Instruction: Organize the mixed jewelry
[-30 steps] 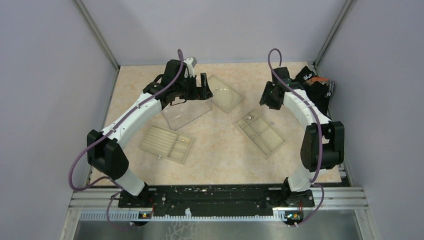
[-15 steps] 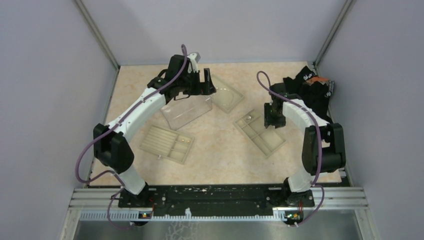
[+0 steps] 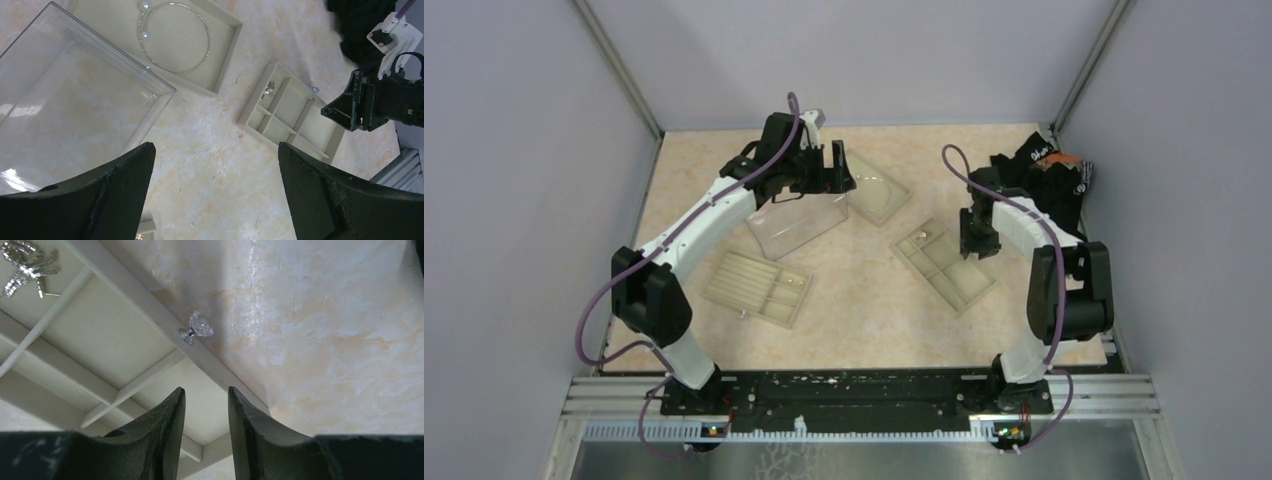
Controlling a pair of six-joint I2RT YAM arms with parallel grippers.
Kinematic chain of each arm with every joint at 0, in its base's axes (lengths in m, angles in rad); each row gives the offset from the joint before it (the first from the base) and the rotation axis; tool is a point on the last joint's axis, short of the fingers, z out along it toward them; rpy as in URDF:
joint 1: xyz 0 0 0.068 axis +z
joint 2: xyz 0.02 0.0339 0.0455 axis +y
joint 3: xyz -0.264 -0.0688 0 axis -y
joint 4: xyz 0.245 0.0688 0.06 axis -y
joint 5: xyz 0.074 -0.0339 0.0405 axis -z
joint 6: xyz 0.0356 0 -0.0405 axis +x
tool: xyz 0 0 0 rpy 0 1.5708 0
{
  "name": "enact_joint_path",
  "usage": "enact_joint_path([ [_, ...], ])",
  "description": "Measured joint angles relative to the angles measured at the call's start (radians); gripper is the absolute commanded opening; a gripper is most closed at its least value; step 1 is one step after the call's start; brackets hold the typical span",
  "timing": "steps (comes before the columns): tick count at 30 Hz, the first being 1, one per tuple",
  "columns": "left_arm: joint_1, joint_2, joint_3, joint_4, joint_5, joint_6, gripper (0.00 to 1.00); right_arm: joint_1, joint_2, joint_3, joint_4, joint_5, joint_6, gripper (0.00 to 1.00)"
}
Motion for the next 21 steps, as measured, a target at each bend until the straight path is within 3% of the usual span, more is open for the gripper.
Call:
enact_joint_path([
  [5,0.000,0.000,0.000,-0.002,0.000,0.000,0.99,-0.002,0.048,-0.001,0.011,0.011,0.002,0.32],
  [13,0.025,0.000,0.000,-0.017,0.019,-0.018,0.99,-0.005,0.064,-0.041,0.026,0.015,0.013,0.11],
  [16,0.088,0.000,0.000,-0.016,0.062,-0.045,0.99,-0.005,0.057,-0.050,0.026,0.015,0.021,0.00],
  [21,0.267,0.011,0.041,-0.042,0.054,-0.063,0.99,-0.005,0.008,-0.102,0.033,0.006,0.073,0.00],
])
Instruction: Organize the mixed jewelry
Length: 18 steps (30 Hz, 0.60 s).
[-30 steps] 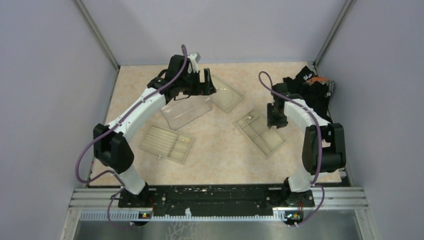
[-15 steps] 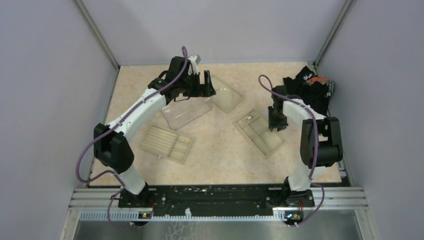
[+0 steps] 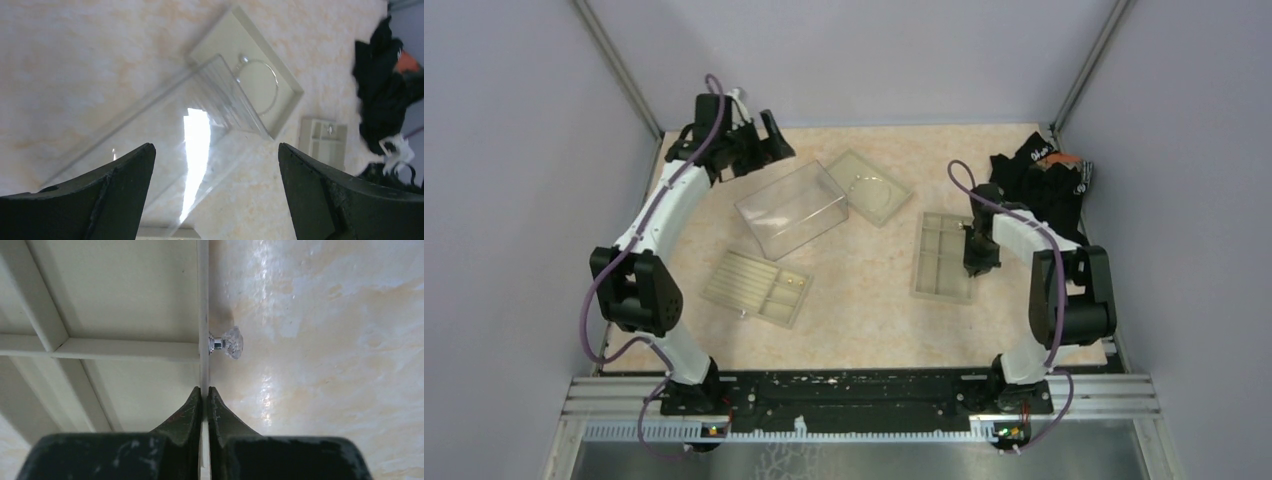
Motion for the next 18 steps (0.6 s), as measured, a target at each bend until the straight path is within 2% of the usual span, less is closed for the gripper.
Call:
enact_joint_path([
  [4,0.138,0.011,0.022,-0.016,-0.013,-0.010,0.99,0.010,-0.063,-0.057,-0.013,-0.027,0.055,0.00],
  [9,0.259,0.034,0.021,-0.056,-0.023,-0.018,0.99,0.049,-0.157,-0.076,-0.059,-0.031,0.105,0.00],
  [12,0.292,0.050,0.005,-0.062,-0.023,-0.017,0.99,0.093,-0.211,-0.074,-0.081,-0.031,0.141,0.00],
  [18,0.288,0.065,-0.095,-0.063,0.002,-0.018,0.99,0.222,-0.235,-0.026,-0.120,-0.053,0.236,0.00],
])
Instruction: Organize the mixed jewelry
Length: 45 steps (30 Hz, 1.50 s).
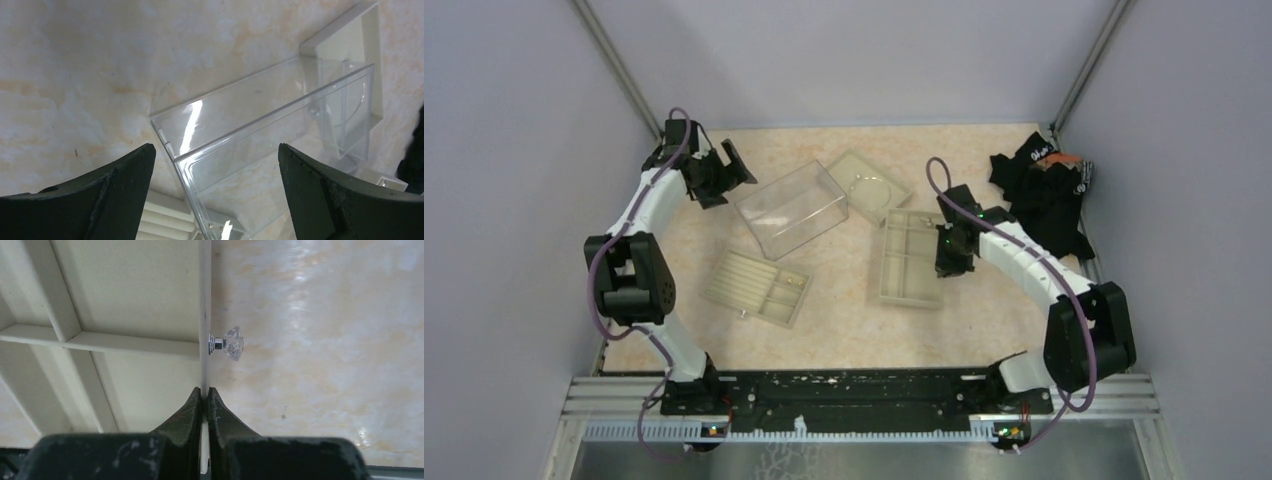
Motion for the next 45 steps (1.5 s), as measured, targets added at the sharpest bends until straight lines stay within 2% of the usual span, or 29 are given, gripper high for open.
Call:
enact_joint_path([
  [5,-0.004,0.000,-0.086,0.000,0.023,0.001,0.99,0.133,0.035,0.101,-0.004,-0.021,0.076,0.00],
  [9,-0.005,-0.002,-0.119,0.002,0.040,0.004,0.99,0.194,0.107,0.147,0.016,-0.029,0.126,0.00],
  [19,-0.011,-0.060,-0.222,0.013,0.068,0.007,0.99,0.206,0.163,0.152,-0.004,-0.031,0.186,0.00],
  [25,-0.092,-0.083,-0.259,0.019,0.087,-0.005,0.99,0.225,0.192,0.196,-0.021,-0.020,0.232,0.00],
  [31,-0.198,-0.097,-0.264,0.016,0.088,-0.040,0.99,0.243,0.201,0.201,-0.024,-0.020,0.285,0.00],
  [36,-0.222,-0.142,-0.255,-0.003,0.087,-0.051,0.99,0.243,0.211,0.201,-0.036,-0.010,0.304,0.00],
  [45,-0.211,-0.126,-0.056,-0.006,-0.002,-0.001,0.99,0.243,0.256,0.224,-0.074,0.035,0.334,0.00],
])
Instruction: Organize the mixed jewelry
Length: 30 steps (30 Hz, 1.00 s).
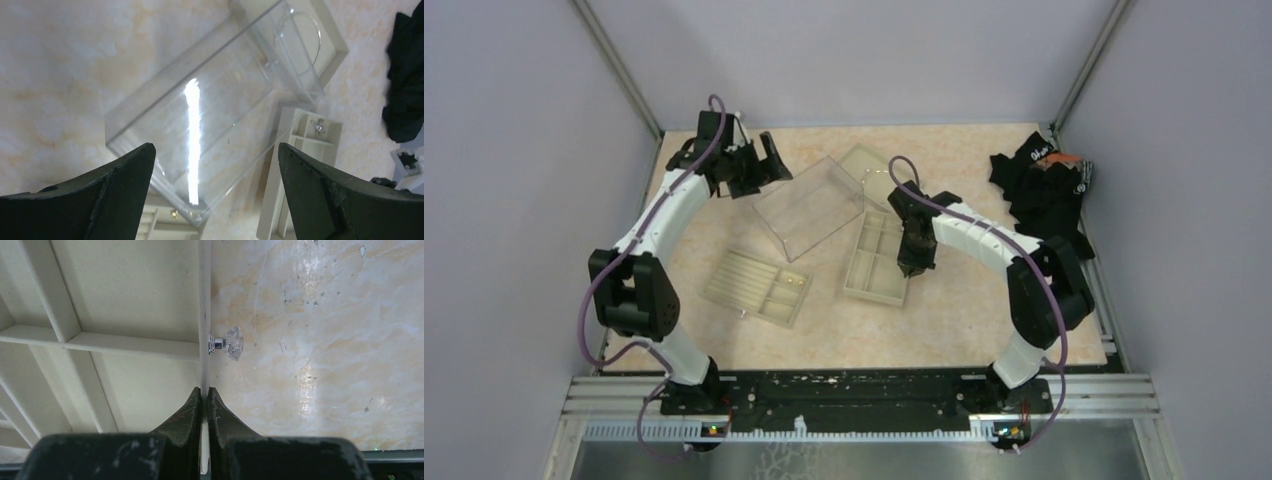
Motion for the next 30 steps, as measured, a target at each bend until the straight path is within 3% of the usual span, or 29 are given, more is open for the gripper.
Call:
enact_joint_path([
  [6,-0.006,0.158,0.177,-0.001,0.016,0.047,0.99,0.000,0.041,0.015,-0.002,0.035,0.012,0.00],
  [20,-0.031,0.169,0.163,-0.023,0.002,0.086,0.99,-0.079,0.220,0.158,0.009,0.043,0.037,0.00],
  [30,0.101,0.169,0.103,-0.037,0.000,0.087,0.99,-0.148,0.307,0.266,0.036,0.061,0.021,0.00],
])
